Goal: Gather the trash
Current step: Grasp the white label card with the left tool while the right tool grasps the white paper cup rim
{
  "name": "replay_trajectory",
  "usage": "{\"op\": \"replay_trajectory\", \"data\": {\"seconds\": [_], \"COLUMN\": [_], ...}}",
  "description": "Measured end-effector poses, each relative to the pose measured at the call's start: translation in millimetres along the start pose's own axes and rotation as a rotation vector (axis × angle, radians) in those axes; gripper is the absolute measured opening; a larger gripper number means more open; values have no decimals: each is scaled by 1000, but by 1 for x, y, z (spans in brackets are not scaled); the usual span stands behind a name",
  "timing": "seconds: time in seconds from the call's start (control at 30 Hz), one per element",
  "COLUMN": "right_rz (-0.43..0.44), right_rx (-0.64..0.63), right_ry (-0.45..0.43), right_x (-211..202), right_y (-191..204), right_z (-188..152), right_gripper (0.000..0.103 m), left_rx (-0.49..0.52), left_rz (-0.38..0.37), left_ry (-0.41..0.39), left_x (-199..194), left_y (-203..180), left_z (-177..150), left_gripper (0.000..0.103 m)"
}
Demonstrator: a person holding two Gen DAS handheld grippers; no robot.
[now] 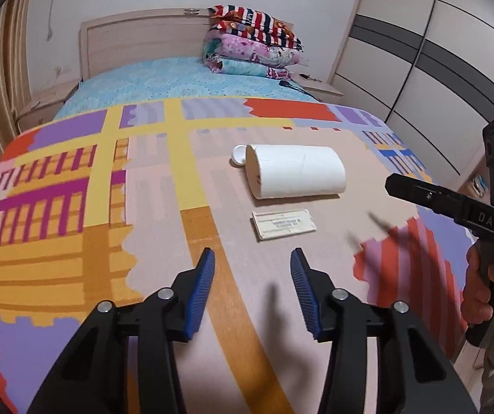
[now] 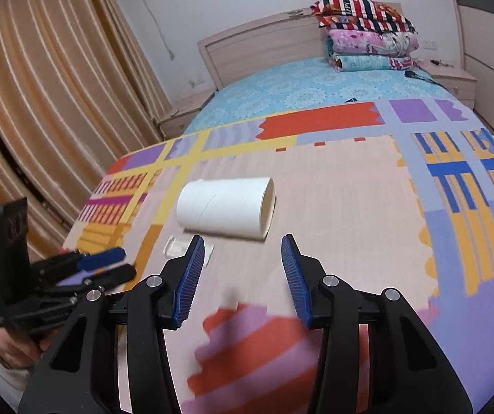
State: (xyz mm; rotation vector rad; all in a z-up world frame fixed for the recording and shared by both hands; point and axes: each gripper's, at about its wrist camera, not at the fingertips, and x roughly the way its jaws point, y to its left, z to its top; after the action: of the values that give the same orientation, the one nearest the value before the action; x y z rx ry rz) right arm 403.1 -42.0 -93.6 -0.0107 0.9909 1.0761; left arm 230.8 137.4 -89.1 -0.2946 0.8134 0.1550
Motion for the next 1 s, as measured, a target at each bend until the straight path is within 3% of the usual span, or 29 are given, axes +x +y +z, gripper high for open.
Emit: {"op": "replay_trajectory", "data": {"seconds": [0.3,0.57,0.73,0.87,1.0], "right_rz": [82,175,192,200,222], "right_rx": [85,163,168,156,138], "right_ry": [60,85,78,77,51], "right_x": [35,52,52,46,34], "right_y": [-15,-26,-27,-28,-25], "right_z": [15,15,16,15,16], "right_gripper": [43,29,11,8,5], "left_rx": [-52,-74,-111,-125,-148], "left_rz": [-10,-24,-25,-16,-28], "left_ry": [17,26,38,30,23], "left_x": [22,30,36,38,34], "left_y": [3,0,5,10,16], "left_z": [12,17,20,19,17], "left_gripper": [37,33,20,5,3]}}
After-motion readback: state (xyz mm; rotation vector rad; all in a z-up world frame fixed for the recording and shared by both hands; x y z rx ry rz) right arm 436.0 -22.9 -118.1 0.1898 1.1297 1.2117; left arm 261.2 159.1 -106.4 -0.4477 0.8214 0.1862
